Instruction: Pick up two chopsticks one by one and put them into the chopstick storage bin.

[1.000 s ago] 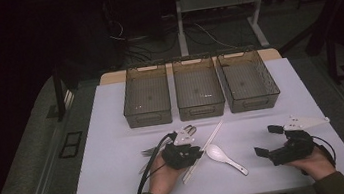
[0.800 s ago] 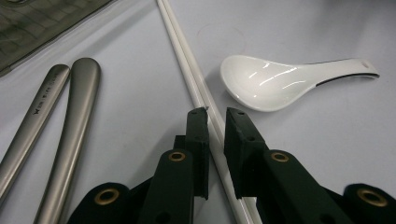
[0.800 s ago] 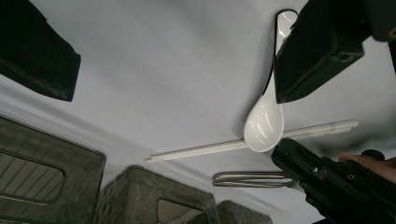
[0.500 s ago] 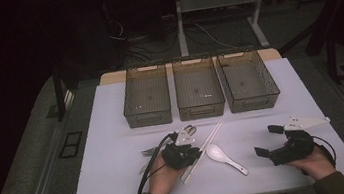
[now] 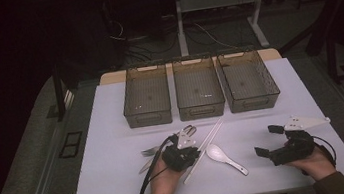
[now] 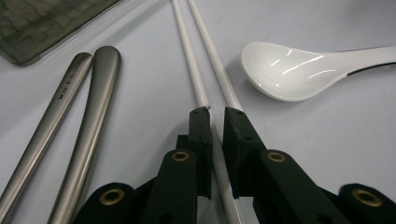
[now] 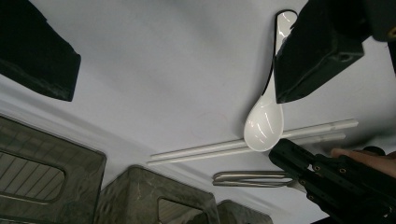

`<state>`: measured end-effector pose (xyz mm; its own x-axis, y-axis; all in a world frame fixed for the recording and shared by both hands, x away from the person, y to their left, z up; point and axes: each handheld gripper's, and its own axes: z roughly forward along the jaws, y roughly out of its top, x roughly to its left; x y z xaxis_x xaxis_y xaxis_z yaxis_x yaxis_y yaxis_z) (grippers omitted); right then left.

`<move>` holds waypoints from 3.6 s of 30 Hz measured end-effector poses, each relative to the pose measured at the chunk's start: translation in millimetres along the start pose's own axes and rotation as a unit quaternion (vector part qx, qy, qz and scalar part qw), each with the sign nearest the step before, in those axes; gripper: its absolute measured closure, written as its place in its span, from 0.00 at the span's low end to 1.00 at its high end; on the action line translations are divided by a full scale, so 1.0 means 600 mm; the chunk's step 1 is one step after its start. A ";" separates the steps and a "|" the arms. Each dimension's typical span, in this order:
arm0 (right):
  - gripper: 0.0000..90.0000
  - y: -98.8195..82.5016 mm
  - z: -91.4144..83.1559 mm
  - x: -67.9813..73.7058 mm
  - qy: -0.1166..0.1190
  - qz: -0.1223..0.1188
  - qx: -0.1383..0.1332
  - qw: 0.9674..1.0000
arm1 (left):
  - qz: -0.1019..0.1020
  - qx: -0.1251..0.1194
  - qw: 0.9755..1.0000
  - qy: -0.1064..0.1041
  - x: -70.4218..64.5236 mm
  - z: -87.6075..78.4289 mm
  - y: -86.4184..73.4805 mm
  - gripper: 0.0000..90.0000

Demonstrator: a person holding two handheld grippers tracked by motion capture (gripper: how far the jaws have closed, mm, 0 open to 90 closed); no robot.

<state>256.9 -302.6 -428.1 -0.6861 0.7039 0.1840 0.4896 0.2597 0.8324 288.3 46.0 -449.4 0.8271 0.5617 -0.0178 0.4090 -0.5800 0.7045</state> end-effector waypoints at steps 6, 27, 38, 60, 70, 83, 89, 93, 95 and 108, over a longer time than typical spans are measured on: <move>0.01 0.000 -0.001 0.000 0.000 0.000 -0.002 1.000 | -0.012 0.003 1.000 0.008 -0.001 -0.002 0.001 0.92; 0.01 0.000 -0.001 0.000 0.000 0.000 -0.002 1.000 | -0.060 0.002 0.998 0.016 0.010 -0.009 -0.007 0.94; 0.01 0.000 -0.002 0.000 0.001 0.002 -0.002 1.000 | -0.058 -0.005 0.998 0.020 0.014 -0.017 -0.005 0.94; 0.01 0.000 0.000 0.001 0.002 -0.003 -0.002 1.000 | -0.008 -0.025 0.999 -0.033 0.023 -0.065 0.008 0.94; 0.01 -0.003 0.011 0.001 0.005 0.001 0.001 1.000 | -0.001 -0.039 0.998 -0.053 0.040 -0.106 0.002 0.94; 0.01 -0.005 0.024 0.009 0.010 -0.003 0.013 1.000 | -0.005 -0.043 0.998 -0.054 0.057 -0.137 0.003 0.94; 0.01 -0.005 0.024 0.009 0.010 -0.004 0.012 1.000 | -0.005 -0.043 0.998 -0.053 0.058 -0.143 0.009 0.94; 0.01 -0.005 0.025 0.010 0.012 -0.005 0.012 1.000 | -0.004 -0.048 0.998 -0.050 0.058 -0.149 0.016 0.94; 0.01 -0.005 0.024 0.010 0.012 -0.005 0.012 1.000 | -0.001 -0.047 0.998 -0.049 0.059 -0.150 0.019 0.94; 0.01 -0.005 0.024 0.010 0.010 -0.009 0.015 1.000 | -0.005 -0.053 0.998 -0.033 0.094 -0.160 0.037 0.94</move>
<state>259.3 -289.8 -436.9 -0.7047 0.6862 0.1803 0.4933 0.2911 0.8197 307.1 121.5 -366.9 0.8478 0.5257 -0.0696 0.3775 -0.5062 0.7754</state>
